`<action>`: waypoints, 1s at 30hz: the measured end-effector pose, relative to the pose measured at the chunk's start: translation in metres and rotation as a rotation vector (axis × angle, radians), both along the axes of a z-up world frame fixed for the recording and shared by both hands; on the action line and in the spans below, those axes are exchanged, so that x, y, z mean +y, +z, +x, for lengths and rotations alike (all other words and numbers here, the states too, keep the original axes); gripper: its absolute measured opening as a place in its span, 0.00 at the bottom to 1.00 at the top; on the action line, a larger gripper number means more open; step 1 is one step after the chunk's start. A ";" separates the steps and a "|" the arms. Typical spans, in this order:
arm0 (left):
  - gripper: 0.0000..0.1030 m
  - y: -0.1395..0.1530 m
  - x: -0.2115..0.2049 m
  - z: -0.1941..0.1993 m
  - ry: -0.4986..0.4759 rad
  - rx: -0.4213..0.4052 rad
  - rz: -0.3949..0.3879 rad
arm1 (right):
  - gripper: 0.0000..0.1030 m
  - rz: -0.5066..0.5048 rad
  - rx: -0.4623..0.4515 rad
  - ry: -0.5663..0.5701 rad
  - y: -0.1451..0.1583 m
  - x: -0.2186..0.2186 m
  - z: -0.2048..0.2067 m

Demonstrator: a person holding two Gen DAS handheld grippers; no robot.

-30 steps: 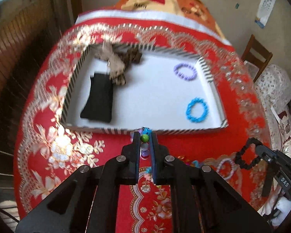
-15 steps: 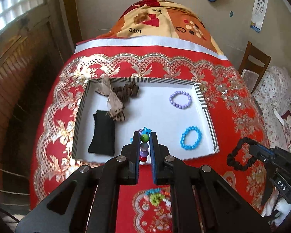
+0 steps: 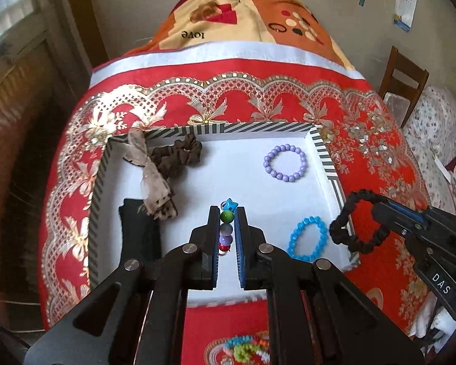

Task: Organize jewelry
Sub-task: 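Carry the scrunchie and bead bracelet into the tray and open both tools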

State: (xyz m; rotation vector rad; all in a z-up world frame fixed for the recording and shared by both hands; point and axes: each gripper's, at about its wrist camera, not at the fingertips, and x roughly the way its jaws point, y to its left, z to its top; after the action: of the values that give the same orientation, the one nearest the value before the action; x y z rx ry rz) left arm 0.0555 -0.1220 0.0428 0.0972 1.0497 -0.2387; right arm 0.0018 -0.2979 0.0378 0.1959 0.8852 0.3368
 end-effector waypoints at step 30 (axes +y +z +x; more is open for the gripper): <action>0.08 -0.078 0.056 0.077 0.162 0.129 0.015 | 0.05 -0.007 0.173 0.009 -0.090 0.066 0.184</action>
State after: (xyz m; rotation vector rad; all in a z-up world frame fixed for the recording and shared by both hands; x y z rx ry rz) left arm 0.1326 -0.0665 -0.0350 0.0099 1.1816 -0.0914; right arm 0.1854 -0.2319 -0.0524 0.2170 1.0581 0.3289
